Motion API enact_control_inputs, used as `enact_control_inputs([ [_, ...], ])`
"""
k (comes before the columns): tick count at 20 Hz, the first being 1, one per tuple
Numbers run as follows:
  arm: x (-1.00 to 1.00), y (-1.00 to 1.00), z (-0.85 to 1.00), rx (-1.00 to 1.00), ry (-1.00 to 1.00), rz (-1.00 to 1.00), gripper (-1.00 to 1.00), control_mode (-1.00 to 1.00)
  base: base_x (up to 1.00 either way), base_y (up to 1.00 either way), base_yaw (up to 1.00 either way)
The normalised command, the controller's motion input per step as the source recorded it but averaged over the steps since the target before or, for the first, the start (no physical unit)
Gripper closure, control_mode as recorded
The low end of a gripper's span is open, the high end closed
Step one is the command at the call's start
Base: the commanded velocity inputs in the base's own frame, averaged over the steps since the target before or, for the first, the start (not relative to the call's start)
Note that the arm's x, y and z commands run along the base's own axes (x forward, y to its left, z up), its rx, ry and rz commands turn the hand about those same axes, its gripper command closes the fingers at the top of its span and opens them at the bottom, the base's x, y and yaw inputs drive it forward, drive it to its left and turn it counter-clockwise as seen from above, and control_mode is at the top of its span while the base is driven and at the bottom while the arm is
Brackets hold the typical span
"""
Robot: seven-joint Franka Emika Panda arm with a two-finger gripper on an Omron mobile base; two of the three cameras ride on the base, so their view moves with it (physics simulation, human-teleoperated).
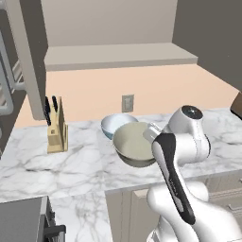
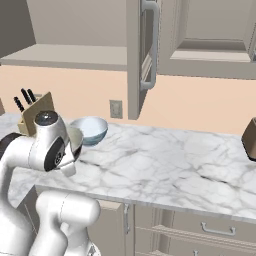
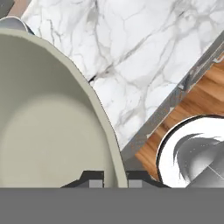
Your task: Open the cabinet. Pick the bowls from the counter and place them in the cabinet. Then close the cabinet.
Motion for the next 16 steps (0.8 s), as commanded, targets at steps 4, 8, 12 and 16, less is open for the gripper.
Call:
enact_control_inputs([
  [4,-0.63,0.00,0.53,0.00,-0.30,-0.17,1.00,-1.00,0.00,0.00,0.00],
  [8,-0.54,-0.01,0.48,0.02,-0.27,-0.18,1.00,-1.00,0.00,0.00,0.00],
  [12,-0.38,0.00,0.45,0.11,-0.18,-0.18,1.00,-1.00,0.00,0.00,0.00],
  [16,-0.30,-0.02,0.41,0.15,-0.28,-0.10,1.00,-1.00,0.00,0.00,0.00],
])
